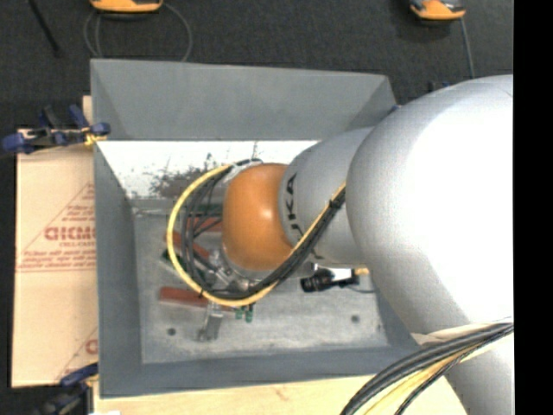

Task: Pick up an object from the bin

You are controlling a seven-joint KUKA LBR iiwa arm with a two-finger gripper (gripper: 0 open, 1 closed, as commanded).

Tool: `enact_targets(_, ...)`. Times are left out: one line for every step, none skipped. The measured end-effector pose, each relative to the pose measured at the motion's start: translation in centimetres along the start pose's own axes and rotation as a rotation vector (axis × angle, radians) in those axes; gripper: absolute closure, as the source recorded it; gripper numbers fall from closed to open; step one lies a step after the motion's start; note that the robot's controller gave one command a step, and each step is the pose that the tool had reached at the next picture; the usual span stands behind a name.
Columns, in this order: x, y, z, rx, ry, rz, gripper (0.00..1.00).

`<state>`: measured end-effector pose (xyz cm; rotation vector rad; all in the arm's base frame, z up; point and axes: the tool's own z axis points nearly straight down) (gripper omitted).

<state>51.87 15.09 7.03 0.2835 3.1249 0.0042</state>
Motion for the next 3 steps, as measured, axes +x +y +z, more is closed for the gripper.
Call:
enact_targets(-0.2,0.2,-0.3,-0.004,-0.006,0.001,1.00)
enact_targets(-0.5,0.2,-9.4,-0.001,-0.004,-0.003,1.00)
enact_targets(-0.6,0.1,-12.6,0.000,-0.002,-0.007,1.00)
